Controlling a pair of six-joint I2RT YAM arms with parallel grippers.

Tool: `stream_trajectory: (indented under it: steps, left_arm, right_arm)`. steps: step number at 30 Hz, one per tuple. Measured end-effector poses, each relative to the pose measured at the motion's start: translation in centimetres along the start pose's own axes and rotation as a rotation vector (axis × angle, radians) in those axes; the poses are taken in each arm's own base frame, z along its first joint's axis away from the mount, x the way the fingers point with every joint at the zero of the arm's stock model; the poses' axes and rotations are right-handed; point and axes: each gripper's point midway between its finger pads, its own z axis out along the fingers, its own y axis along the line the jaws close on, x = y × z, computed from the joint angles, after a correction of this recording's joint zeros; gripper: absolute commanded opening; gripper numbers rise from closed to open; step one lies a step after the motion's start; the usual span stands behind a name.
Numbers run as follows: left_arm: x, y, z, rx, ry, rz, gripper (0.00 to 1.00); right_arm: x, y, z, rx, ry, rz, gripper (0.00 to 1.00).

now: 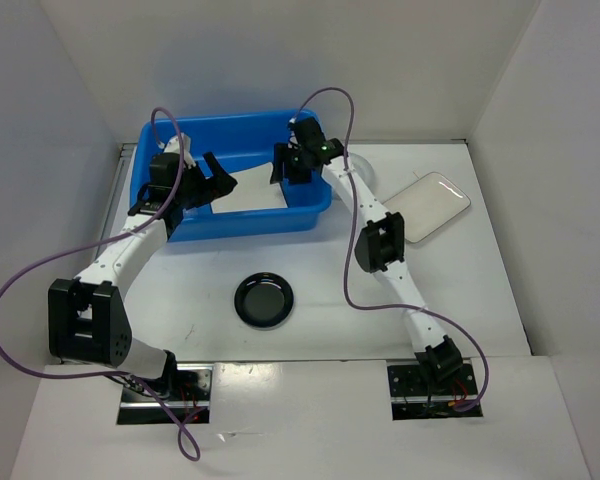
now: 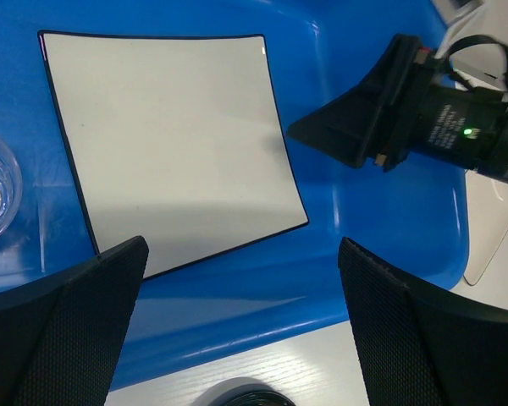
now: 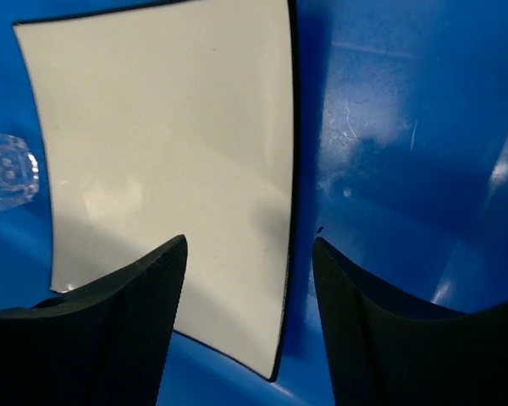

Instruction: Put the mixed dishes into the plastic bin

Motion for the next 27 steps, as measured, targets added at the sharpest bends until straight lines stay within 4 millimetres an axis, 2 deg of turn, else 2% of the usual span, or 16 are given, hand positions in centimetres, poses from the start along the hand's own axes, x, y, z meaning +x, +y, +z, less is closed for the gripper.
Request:
stream_trajectory:
  steps: [3,6,9,12,15,18,20,23,25,27]
  left_arm:
    - [0.1,0.0,0.0,-0.001,0.001,-0.001,1.00]
    - [0.1,0.0,0.0,0.000,0.001,-0.002,1.00]
    - [0.0,-0.1,-0.1,0.004,0.000,-0.002,1.00]
    - [-0.3,-0.5,-0.6,0.019,-0.005,-0.001,1.00]
    - [-0.6,-1.4,-1.4,0.050,-0.008,0.004,1.00]
    - [-1.1,-2.6,-2.5,0.094,-0.015,0.011,1.00]
    - [-1.5,-3.3,-3.2,0.122,-0.021,0.015,1.00]
    - [-2.1,-4.4,-3.9,0.158,-0.029,0.023,1.00]
    - [-2.3,-4.8,-4.1,0.176,-0.030,0.027,1.00]
    - [-2.3,-5.0,-4.1,0.185,-0.026,0.028,1.00]
  right_arm:
    - [-1.6,1.1,-2.0,-0.013,-0.037,-0.015,0.70]
    - [-4.8,3.0,-6.3,-0.041,-0.116,-0.031,0.75]
    - [-8.7,4.8,-12.9,-0.068,-0.228,-0.045,0.75]
    - [-11.9,4.2,-20.8,-0.041,-0.335,-0.026,0.78]
    - [-13.3,0.4,-27.5,0.027,-0.430,0.034,0.78]
    - [-11.8,-6.6,-31.5,0.129,-0.469,0.166,0.78]
    - [-9.5,-12.1,-32.4,0.211,-0.459,0.277,0.78]
    - [-4.7,-20.2,-32.1,0.342,-0.401,0.452,0.78]
    - [-1.0,-24.1,-31.4,0.412,-0.347,0.561,0.78]
    - [2.9,-26.9,-31.0,0.475,-0.293,0.661,0.78]
